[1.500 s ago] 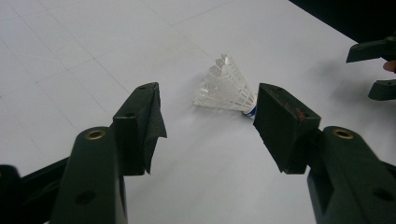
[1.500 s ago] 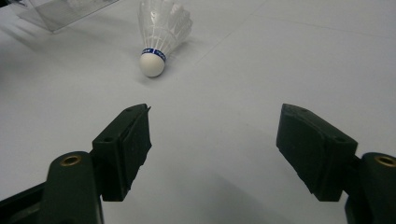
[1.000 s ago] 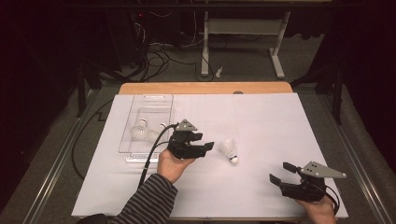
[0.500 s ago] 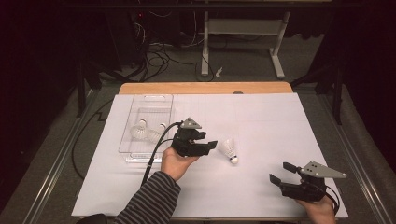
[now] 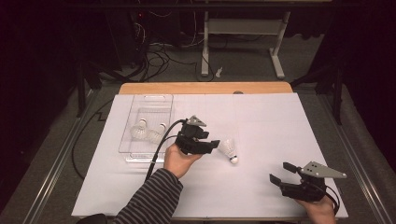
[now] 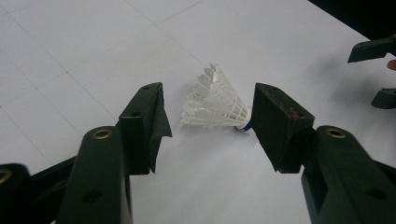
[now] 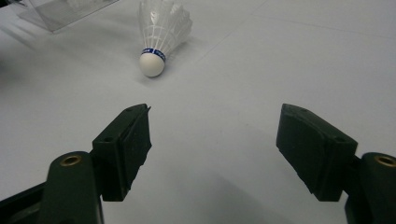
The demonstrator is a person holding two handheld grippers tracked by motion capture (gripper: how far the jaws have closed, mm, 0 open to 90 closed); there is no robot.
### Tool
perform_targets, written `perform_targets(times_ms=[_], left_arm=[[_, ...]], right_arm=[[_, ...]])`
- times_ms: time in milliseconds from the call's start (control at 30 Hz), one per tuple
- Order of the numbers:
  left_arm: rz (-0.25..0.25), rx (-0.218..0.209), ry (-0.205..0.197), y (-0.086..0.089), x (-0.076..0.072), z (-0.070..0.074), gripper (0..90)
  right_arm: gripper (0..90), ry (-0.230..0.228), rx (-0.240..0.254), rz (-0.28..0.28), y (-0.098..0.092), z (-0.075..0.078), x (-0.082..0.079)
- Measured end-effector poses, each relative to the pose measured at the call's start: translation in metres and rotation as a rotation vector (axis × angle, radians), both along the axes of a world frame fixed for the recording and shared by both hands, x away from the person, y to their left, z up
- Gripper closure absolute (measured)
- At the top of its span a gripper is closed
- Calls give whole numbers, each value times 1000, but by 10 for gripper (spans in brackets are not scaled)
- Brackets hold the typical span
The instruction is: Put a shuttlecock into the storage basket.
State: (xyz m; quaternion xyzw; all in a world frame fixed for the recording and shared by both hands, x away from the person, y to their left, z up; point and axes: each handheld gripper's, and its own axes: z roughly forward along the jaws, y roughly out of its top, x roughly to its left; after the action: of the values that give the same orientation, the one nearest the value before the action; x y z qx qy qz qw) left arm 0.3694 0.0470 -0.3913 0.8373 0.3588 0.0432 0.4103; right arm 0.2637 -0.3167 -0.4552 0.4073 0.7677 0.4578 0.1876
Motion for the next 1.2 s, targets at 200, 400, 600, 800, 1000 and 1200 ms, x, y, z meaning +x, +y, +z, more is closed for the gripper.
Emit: perform_targets(times_ms=[200, 400, 600, 800, 1000, 1200], left_arm=[[-7, 30, 26, -5, 6, 1, 455], [-17, 55, 49, -12, 11, 0, 457], [-31, 98, 46, -19, 16, 2, 462], [-41, 108, 64, -25, 20, 1, 466], [-58, 122, 84, -31, 25, -2, 476], [-72, 135, 106, -37, 29, -4, 479]], right_arm=[[268, -1, 0, 0, 0, 0, 0], [268, -1, -1, 1, 0, 0, 0], [268, 2, -2, 0, 0, 0, 0], [268, 2, -2, 0, 0, 0, 0], [267, 2, -2, 0, 0, 0, 0], [268, 2, -2, 0, 0, 0, 0]])
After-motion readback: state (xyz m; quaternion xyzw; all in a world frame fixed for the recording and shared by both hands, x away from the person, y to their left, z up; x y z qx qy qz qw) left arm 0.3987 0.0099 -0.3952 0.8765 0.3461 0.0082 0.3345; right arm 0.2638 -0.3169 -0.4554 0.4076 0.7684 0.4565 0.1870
